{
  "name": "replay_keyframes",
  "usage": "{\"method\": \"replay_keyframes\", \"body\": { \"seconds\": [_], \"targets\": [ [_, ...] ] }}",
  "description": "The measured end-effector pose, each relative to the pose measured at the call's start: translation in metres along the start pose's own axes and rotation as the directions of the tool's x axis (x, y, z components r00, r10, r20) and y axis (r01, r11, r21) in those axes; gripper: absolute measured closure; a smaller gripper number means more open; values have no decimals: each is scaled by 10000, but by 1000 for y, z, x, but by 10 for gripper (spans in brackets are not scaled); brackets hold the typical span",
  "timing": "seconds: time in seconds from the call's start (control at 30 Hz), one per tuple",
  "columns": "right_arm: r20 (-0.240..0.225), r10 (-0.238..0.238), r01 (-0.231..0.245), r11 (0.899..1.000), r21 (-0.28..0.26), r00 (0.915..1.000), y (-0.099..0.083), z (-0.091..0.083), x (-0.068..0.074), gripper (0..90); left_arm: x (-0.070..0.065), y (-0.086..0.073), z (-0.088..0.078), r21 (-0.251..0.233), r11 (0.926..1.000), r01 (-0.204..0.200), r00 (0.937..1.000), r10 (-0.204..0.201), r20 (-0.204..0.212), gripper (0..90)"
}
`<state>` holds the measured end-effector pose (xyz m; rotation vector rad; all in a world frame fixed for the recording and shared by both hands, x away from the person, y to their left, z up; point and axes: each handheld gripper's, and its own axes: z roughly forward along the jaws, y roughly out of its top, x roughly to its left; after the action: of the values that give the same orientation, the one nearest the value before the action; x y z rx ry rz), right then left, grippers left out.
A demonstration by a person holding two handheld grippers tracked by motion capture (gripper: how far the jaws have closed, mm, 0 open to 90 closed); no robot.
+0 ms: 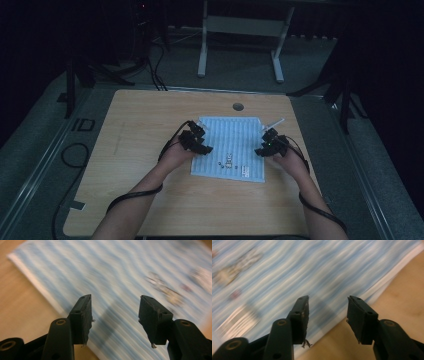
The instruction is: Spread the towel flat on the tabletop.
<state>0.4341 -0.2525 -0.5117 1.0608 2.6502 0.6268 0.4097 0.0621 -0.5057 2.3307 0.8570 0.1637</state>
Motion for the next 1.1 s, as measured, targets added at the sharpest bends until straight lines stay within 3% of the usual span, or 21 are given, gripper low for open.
{"method": "replay_keyframes", "body": {
  "seconds": [0.03,0.13,0.27,0.4,0.53,0.63,0.73,0.8,0.83,0.93,1.1],
  "targets": [
    [-37,-187,187,9998,-8,9998,-6,-4,7,502,-7,-7,-4,-14,9997,-255,9995,256,178,428],
    [-266,-635,633,9979,-100,9976,-21,-15,27,492,-20,-21,-7,109,9989,-455,9973,448,582,427],
    [-830,-1231,1214,9923,-255,9889,-39,-23,51,485,-33,-36,-4,548,9944,-900,9933,856,780,427],
    [-1076,-1579,1577,9874,-103,9816,-52,-21,63,491,-35,-44,3,995,9880,-1179,9919,1123,599,428],
    [-957,-1753,1773,9841,126,9799,-57,-15,67,523,-33,-46,8,951,9911,-927,9947,878,545,428],
    [-788,-1749,1774,9838,261,9814,-56,-16,67,627,-33,-46,7,959,9926,-741,9972,728,170,466],
    [-692,-1741,1768,9837,341,9823,-53,-15,68,753,-34,-45,7,1080,9917,-705,9970,734,-230,608],
    [-543,-1701,1724,9842,412,9839,-51,-15,67,813,-36,-44,7,1173,9892,-881,9942,946,-505,736],
    [-538,-1685,1708,9844,417,9842,-51,-14,67,829,-37,-43,8,1207,9888,-881,9945,942,-459,814],
    [-504,-1699,1722,9840,453,9842,-48,-13,68,844,-41,-39,8,1474,9823,-1158,9912,1239,-475,853],
    [-574,-1505,1508,9886,2,9869,-45,-26,63,846,-40,-30,-7,1174,9881,-997,9944,1032,-242,855]
  ]
}}
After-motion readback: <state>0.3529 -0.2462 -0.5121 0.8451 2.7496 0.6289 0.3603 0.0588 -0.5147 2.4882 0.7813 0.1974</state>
